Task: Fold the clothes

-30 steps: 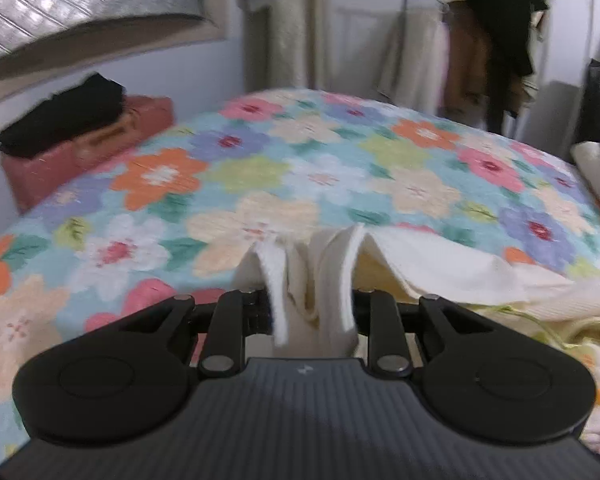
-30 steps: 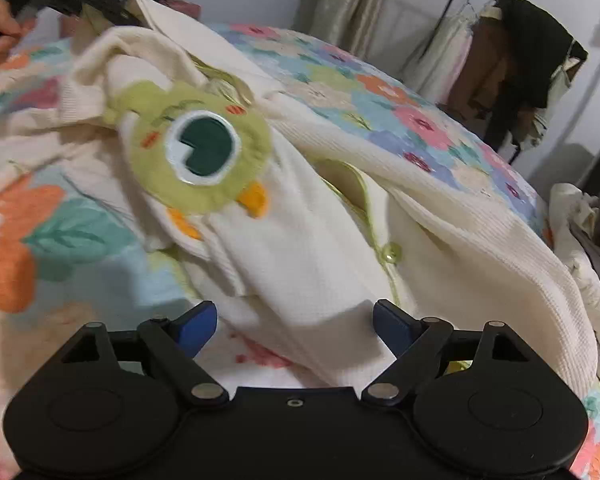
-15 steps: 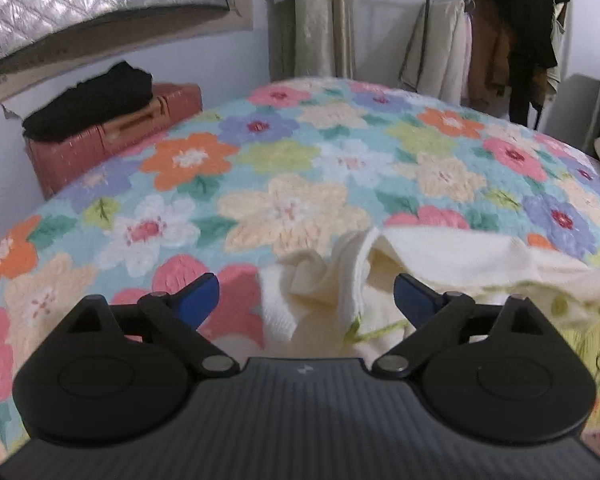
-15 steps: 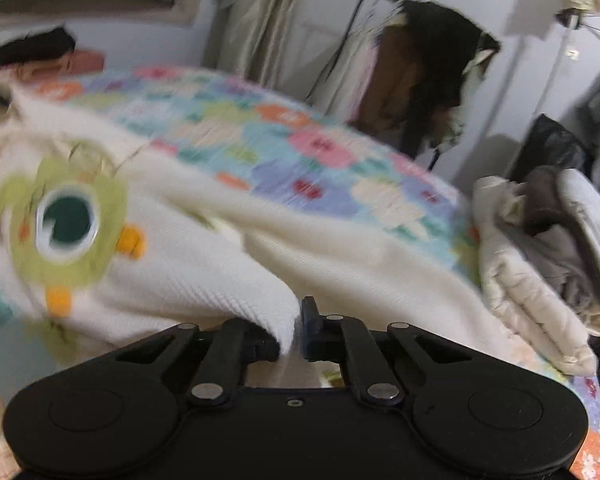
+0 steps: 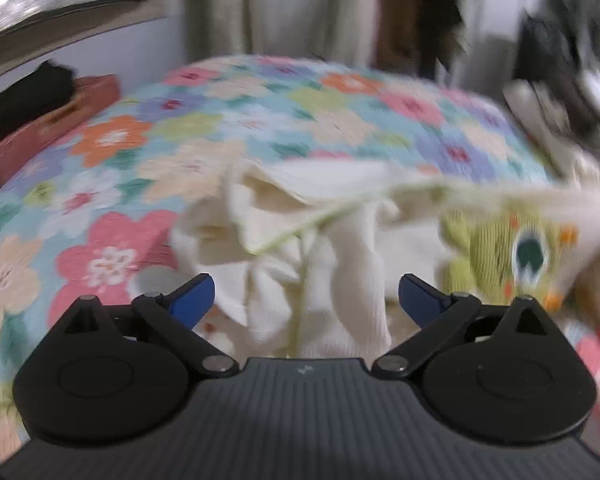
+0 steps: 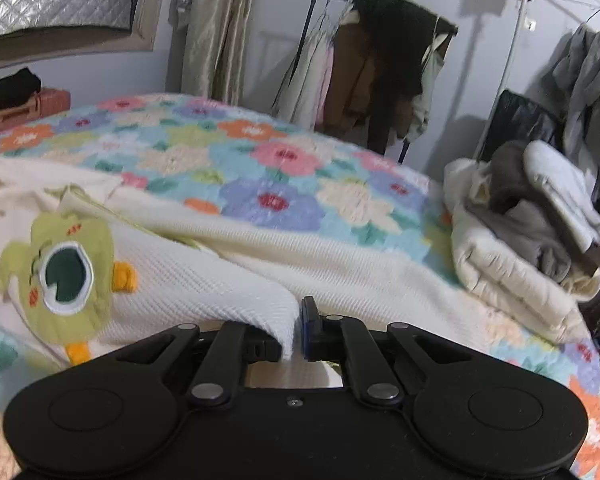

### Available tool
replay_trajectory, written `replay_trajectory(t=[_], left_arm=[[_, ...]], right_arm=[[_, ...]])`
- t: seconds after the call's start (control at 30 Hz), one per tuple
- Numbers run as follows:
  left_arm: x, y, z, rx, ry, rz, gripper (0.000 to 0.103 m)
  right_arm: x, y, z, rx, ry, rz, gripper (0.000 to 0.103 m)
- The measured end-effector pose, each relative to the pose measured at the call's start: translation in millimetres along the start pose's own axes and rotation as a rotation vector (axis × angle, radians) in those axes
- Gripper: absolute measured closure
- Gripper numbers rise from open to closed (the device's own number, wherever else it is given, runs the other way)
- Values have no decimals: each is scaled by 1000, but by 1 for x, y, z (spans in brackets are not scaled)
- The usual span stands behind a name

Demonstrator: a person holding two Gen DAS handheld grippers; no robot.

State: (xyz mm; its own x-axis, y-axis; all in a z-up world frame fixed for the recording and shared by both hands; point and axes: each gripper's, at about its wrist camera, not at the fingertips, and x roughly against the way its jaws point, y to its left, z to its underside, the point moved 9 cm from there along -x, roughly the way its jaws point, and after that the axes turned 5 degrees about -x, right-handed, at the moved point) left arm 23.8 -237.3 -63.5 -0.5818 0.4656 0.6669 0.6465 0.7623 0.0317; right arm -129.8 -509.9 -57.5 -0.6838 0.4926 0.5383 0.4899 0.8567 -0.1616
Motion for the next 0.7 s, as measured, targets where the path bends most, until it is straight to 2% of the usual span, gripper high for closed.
replay_trajectory(t=[0.13, 0.17, 0.2, 0.27, 0.3, 0.33, 0.43, 0.53, 0.63, 0.67, 0.7], left_arm=[[-55, -11, 8, -156, 102, -86, 0], [-68, -9, 7, -174, 117, -92, 8], [-73, -6, 2, -147, 101, -71, 34], [-76, 7, -8, -11, 71, -9, 68], [-78, 16, -14, 62, 58, 15, 74], [-79, 23, -18, 87, 35, -4, 76], [-85, 44, -35, 64, -28, -105, 79], [-79, 56, -54, 125, -119, -84, 80], [-64, 71, -73, 162, -247, -112, 79], [-60, 76, -77, 186, -282, -129, 72], [-61, 84, -76, 231, -278, -163, 52]], right_arm=[[5, -16, -20, -32, -46, 21, 96], [5, -22, -22, -41, -46, 29, 96], [4, -28, -23, -51, -45, 36, 96], [2, -38, -20, -87, -27, 33, 96], [1, -43, -17, -104, -19, 30, 96], [-1, -45, -16, -108, -19, 30, 96], [-5, -50, -12, -121, -18, 24, 96], [-8, -46, -12, -122, -21, 2, 96], [-11, -41, -10, -104, -29, -26, 95], [-13, -39, -9, -101, -29, -42, 95], [-15, -38, -7, -97, -28, -56, 95]])
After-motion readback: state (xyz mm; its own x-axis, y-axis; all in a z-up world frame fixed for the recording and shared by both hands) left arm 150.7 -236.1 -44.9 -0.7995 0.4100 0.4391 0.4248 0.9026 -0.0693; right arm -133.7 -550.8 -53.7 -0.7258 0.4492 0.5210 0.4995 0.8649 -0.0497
